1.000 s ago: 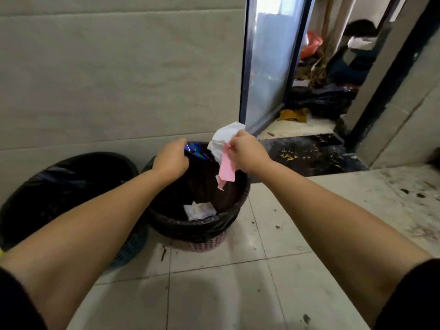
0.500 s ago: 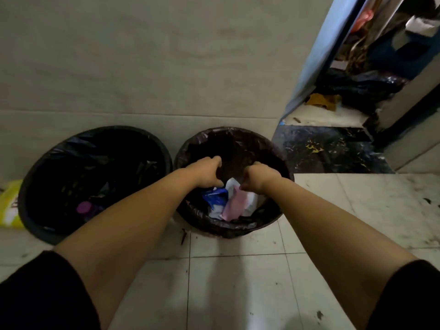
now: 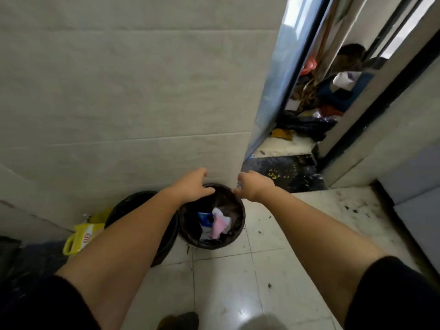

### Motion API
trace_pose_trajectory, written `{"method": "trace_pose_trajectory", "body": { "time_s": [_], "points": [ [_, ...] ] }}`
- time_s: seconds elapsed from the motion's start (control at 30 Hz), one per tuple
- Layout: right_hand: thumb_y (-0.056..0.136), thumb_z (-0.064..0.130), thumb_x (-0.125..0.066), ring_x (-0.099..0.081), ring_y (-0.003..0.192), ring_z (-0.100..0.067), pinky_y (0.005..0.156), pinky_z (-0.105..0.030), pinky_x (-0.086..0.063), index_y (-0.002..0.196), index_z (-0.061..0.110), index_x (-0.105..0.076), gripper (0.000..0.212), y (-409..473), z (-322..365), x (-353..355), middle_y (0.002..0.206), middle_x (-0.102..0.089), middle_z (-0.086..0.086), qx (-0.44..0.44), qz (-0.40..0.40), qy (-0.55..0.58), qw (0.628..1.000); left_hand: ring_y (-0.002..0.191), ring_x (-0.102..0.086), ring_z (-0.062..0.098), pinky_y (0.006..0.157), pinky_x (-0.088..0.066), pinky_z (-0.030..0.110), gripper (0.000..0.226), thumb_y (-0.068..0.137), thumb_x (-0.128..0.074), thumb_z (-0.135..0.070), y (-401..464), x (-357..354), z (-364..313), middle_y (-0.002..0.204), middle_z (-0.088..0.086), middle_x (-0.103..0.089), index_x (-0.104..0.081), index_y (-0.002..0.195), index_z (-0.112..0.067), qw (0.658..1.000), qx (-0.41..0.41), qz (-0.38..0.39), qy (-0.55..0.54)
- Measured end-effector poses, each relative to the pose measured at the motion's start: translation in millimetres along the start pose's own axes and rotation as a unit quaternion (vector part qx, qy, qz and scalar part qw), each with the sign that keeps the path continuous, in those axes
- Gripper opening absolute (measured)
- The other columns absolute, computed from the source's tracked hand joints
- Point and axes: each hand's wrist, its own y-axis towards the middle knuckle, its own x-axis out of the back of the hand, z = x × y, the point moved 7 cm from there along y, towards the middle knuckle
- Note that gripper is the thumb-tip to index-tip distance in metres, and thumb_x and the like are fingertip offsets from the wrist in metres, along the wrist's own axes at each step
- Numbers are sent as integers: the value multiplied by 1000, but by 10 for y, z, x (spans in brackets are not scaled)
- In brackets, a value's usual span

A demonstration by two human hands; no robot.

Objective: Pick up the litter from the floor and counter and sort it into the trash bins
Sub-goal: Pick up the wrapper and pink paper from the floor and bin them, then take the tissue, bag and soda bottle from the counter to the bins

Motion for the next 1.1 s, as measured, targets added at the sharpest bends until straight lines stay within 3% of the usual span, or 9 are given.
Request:
{"method": "trace_pose_trajectory", "body": {
  "time_s": [0.23, 0.47, 0.6, 0.8, 1.1],
  "points": [
    [89, 48, -52, -54, 117, -33, 94, -44, -47, 129, 13, -46, 54, -1382, 81, 666, 129, -54, -15, -99, -21, 87, 991, 108, -61, 33, 87, -47, 35, 49, 88, -63, -33, -992, 591, -812, 118, 17, -64, -48, 126, -6, 990, -75, 64, 105],
    [96, 47, -38, -52, 119, -34, 97, -43, -44, 130, 9, -48, 51, -2730, -372, 742, 133, -54, -16, -244, -57, 188, 950, 107, -59, 30, 81, -44, 32, 47, 90, -60, -34, -1531, 564, -1828, 119, 15, -61, -47, 127, -9, 936, -222, 129, 243],
    [97, 48, -32, -49, 123, -35, 101, -44, -41, 132, 10, -45, 53, -3740, -777, 487, 138, -49, -17, -339, -81, 236, 907, 113, -56, 25, 97, -49, 39, 47, 90, -55, -41, -2011, 119, -2481, 127, 9, -56, -46, 130, -17, 884, -329, 144, 300],
    [97, 48, -31, -41, 130, -35, 106, -47, -38, 141, 13, -34, 56, -5501, -1107, -105, 145, -39, -15, -469, -138, 269, 830, 123, -51, 28, 104, -45, 39, 51, 96, -47, -40, -3126, -850, -3212, 139, 11, -49, -40, 139, -16, 812, -428, 187, 350],
    [98, 46, -32, -45, 125, -38, 102, -48, -39, 137, 10, -38, 54, -8124, -927, -1250, 139, -41, -18, -616, -141, 284, 721, 127, -49, 29, 106, -42, 42, 52, 96, -45, -40, -5395, -2312, -3751, 142, 12, -46, -38, 140, -15, 700, -564, 256, 354]
  ]
}}
